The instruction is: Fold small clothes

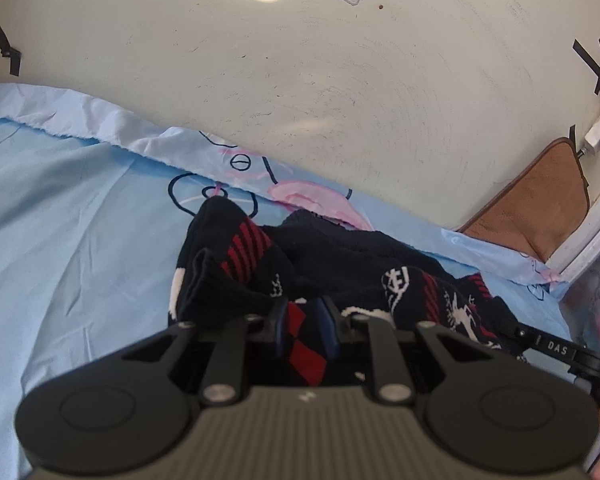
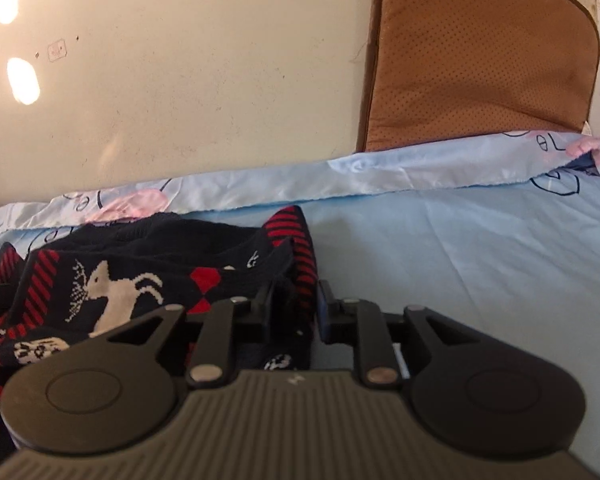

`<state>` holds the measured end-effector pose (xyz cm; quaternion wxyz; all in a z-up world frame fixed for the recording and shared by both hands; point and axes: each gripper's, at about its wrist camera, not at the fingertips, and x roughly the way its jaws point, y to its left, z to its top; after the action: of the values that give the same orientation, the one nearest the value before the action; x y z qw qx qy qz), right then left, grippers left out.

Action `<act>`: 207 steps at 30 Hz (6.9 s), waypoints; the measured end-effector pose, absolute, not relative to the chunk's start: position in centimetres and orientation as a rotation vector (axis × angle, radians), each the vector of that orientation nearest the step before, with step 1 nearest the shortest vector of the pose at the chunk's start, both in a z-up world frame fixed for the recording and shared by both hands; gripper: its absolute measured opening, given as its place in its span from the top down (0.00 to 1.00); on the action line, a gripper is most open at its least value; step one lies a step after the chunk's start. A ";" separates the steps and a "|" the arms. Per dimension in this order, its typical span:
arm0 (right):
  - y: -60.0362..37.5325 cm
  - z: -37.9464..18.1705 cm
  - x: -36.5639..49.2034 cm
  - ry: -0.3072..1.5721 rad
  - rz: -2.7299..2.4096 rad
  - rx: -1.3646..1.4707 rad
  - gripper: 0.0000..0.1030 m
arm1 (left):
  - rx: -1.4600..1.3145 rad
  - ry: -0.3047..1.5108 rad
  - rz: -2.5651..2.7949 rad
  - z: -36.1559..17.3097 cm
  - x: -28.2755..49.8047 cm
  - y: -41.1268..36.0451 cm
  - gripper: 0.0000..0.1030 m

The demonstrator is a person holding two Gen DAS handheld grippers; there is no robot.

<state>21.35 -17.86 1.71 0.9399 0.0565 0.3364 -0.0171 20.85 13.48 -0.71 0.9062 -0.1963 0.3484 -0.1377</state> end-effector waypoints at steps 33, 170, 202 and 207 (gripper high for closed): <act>-8.0 2.3 17.6 0.640 0.411 0.016 0.57 | -0.503 0.635 -0.450 0.2 19.0 11.5 0.71; -9.4 -3.9 8.7 0.716 0.731 0.546 0.48 | -0.335 0.759 0.012 -1.0 0.4 12.9 0.16; -9.5 -4.7 9.0 0.859 0.802 0.601 0.95 | -0.416 0.762 -0.084 -1.4 2.0 14.3 0.88; -10.9 -3.5 6.5 0.831 0.828 0.569 0.91 | -0.362 0.783 -0.102 -1.1 -0.1 14.2 0.84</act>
<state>6.51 -10.88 -3.53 0.7950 0.2646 0.3867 0.3854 -0.06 14.15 -1.07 0.9072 -0.1754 0.3791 -0.0495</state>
